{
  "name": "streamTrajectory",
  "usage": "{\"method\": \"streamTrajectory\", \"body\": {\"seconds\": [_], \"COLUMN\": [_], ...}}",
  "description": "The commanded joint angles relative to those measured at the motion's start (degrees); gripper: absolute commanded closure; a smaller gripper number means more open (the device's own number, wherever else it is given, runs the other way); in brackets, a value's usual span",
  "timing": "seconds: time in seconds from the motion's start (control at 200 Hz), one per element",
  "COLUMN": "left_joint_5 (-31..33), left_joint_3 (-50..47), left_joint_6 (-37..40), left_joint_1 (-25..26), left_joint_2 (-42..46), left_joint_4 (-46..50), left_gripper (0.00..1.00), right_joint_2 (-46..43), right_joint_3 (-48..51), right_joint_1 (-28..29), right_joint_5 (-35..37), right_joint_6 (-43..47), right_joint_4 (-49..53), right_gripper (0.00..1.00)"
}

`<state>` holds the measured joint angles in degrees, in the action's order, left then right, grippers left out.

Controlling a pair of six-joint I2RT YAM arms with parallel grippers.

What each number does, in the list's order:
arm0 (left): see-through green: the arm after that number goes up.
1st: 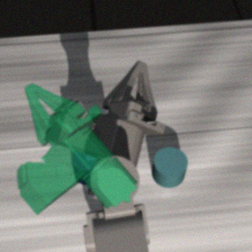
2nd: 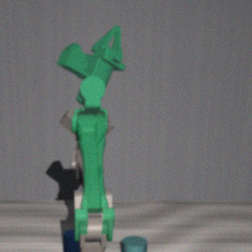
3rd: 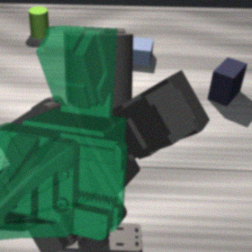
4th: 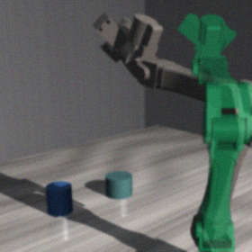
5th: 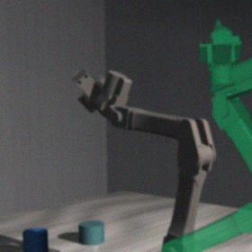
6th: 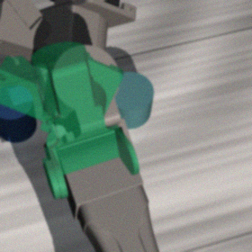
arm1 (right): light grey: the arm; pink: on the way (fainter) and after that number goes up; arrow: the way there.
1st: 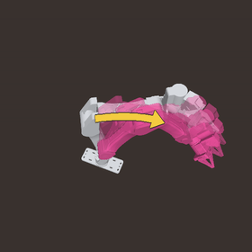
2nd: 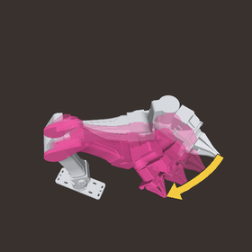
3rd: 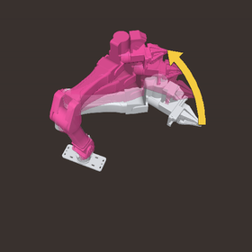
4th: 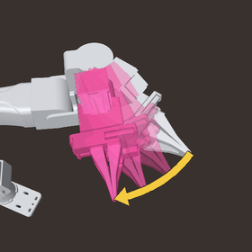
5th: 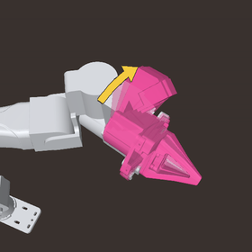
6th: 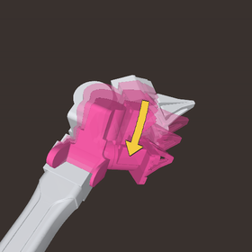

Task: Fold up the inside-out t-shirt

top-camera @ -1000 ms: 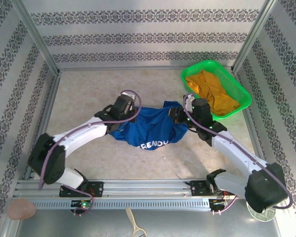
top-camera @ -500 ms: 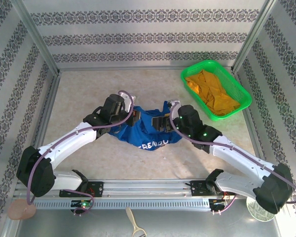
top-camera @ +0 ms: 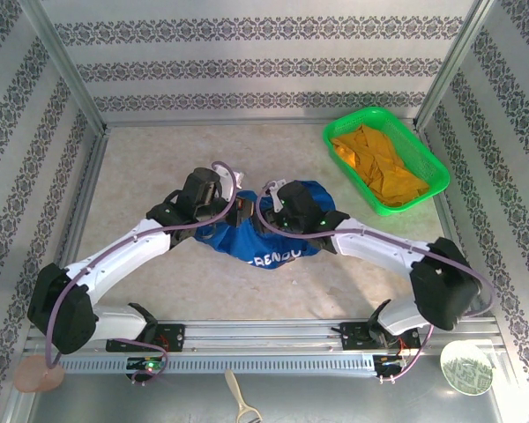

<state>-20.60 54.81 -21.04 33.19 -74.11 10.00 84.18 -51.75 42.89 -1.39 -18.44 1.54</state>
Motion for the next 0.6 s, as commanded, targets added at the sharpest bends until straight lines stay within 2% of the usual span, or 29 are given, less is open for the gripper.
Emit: {"method": "streamTrajectory", "body": {"seconds": [0.0, 0.09, 0.215, 0.35, 0.49, 0.525, 0.595], "left_joint_5": [-0.8, -0.2, 3.4, 6.1, 7.6, 8.0, 8.3], "left_joint_3": [1.0, -0.2, -1.8, -2.3, -0.4, 0.2, 1.1], "left_joint_6": [-0.8, -1.2, -1.6, -1.6, -0.5, 0.0, 0.4], "left_joint_1": [-1.2, -3.0, -6.6, -10.0, -10.6, -10.6, -10.6], "left_joint_2": [2.3, 2.9, 3.0, 0.1, -4.7, -5.6, -5.8], "left_joint_4": [0.8, 0.7, 0.9, 0.5, -0.1, 0.0, 0.5], "left_gripper": [1.00, 1.00, 1.00, 1.00, 1.00, 0.94, 0.67], "right_joint_2": [1.4, 0.4, -5.4, -12.5, -13.2, -12.7, -12.1], "right_joint_3": [-0.8, 0.2, 2.6, 3.8, 3.2, 2.9, 2.4], "right_joint_1": [-2.9, -6.4, -11.6, -14.4, -16.2, -16.5, -17.0], "right_joint_5": [-0.8, -4.4, -13.0, -28.7, -41.3, -43.1, -43.9], "right_joint_6": [1.1, 1.1, 0.5, 1.4, 2.1, 1.8, 1.3], "right_joint_4": [-1.9, -1.3, -0.4, -1.1, -2.6, -2.9, -3.0], "right_gripper": [0.56, 1.00, 1.00, 1.00, 1.00, 1.00, 1.00]}}
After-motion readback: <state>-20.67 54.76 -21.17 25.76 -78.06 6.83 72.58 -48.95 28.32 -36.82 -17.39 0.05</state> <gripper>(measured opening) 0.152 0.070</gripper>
